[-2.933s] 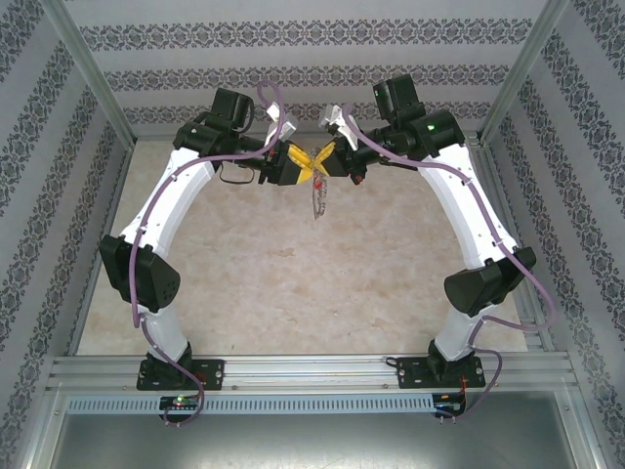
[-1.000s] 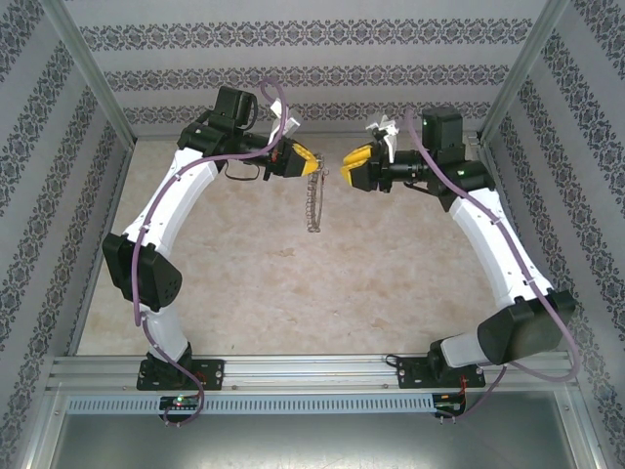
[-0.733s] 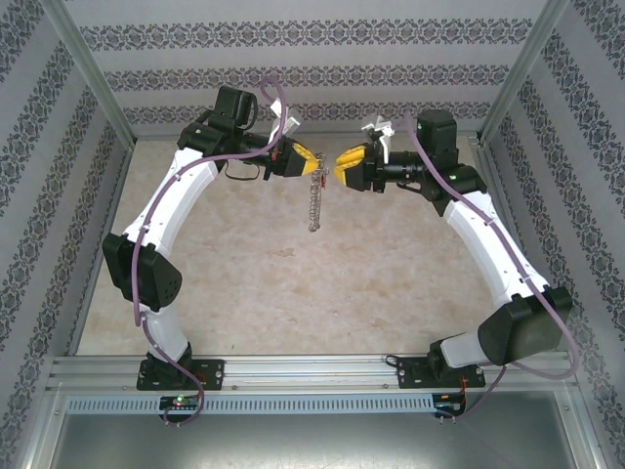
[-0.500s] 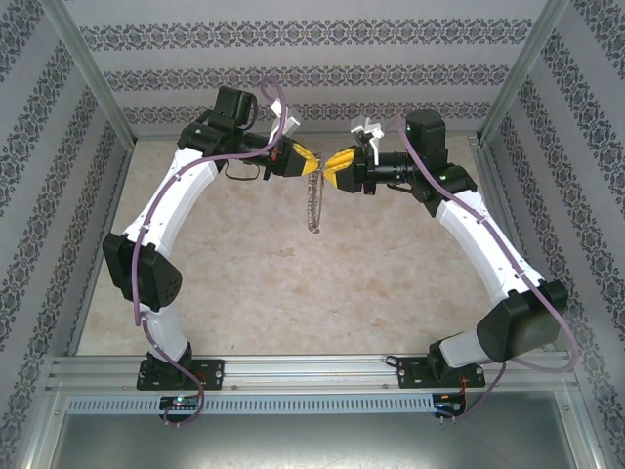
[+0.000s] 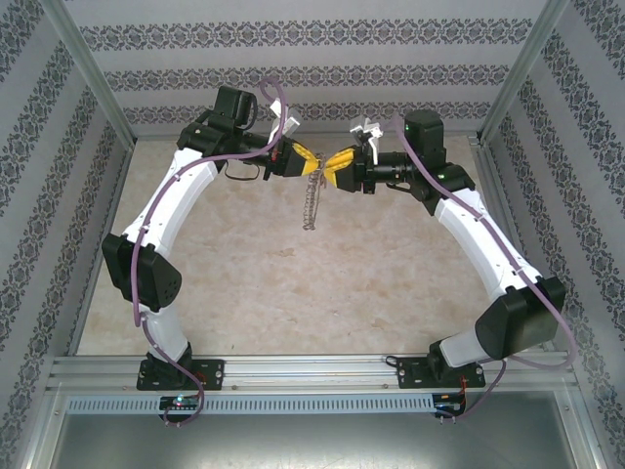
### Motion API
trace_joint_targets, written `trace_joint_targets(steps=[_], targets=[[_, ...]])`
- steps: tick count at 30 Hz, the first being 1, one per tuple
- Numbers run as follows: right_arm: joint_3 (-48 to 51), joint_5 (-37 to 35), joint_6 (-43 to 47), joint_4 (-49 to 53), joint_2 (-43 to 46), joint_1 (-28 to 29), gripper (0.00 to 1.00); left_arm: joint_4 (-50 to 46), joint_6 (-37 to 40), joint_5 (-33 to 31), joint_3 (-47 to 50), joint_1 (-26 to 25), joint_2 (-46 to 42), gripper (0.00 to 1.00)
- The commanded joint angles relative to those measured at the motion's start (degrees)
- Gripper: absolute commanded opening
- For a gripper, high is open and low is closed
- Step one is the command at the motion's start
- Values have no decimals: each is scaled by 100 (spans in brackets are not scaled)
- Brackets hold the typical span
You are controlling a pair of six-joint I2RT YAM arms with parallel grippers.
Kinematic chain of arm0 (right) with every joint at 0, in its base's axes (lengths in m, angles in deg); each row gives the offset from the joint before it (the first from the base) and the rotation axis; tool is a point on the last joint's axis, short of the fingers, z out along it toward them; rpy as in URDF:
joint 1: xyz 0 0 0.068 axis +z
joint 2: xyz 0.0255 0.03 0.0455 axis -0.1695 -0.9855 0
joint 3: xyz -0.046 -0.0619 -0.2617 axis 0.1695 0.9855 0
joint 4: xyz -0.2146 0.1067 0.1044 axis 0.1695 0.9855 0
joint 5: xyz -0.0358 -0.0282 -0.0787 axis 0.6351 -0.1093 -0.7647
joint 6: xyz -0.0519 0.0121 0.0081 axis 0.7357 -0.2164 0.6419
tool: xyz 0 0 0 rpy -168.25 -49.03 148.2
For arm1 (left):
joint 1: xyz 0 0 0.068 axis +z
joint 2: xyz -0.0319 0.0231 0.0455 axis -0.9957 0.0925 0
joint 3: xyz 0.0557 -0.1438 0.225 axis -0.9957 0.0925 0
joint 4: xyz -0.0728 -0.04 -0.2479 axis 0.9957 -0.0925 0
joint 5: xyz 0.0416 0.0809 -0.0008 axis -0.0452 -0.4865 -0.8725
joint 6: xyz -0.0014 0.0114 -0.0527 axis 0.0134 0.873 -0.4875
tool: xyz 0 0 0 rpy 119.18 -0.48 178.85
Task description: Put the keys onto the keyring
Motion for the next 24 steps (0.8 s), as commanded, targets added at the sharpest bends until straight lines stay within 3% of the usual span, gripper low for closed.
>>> trace_joint_targets(steps=[1,12,17,24], targets=[[-77,-53,34,-67,-80,-22,31,231,31,271,-28,-45,-288,0],[-153,-63,-18,-132,-130,-60,19,239,32,274,-10,-48,-307,0],[-189,-17,16,-58,-157,-10,1,280,-14,284,-3,-48,-297,0],[-51,-437,298,244,-117,312,0,796,-394,252,215,-46,-404,0]])
